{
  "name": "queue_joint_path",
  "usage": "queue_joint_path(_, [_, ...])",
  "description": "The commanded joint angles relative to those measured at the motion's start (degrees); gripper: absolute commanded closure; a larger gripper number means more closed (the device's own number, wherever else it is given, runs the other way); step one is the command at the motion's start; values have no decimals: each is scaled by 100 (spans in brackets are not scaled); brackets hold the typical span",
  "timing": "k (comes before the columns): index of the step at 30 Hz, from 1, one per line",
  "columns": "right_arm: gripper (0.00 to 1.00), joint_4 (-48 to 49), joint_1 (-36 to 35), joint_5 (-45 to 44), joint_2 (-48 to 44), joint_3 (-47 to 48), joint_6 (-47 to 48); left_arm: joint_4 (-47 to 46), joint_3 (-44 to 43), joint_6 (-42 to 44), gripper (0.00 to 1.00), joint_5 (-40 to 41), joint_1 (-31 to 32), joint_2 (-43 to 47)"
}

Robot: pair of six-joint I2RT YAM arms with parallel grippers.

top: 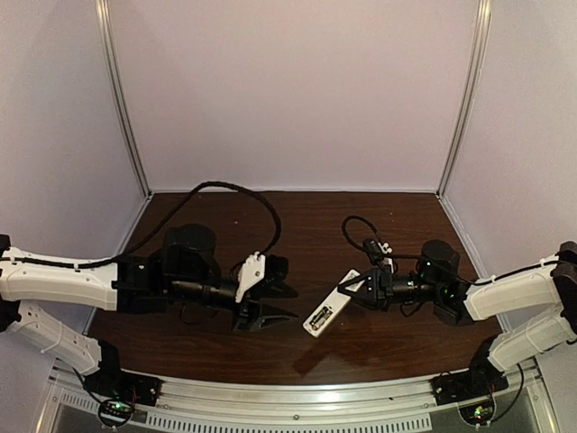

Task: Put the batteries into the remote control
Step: Load the battery into the battery compartment.

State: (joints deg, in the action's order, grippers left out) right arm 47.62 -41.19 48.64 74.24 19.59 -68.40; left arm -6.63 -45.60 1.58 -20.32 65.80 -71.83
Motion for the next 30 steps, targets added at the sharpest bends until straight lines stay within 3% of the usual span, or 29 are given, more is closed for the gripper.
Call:
queue_joint_path(1, [100,-193,-34,103,103,227,184,623,-238,1615,58,424,424,-155])
queue_joint_path(8, [100,-271,-68,366,286,363,228,1444,-862,2453,70,735,863,-709])
queue_joint_path(14, [100,-340,-155,460,393,420,270,1499,-968,2704,77,978,999,-915])
queue_joint_path(30, [100,-343,-267,488,539,492,284,1643,-1150,3077,81,1015,1071,-1230])
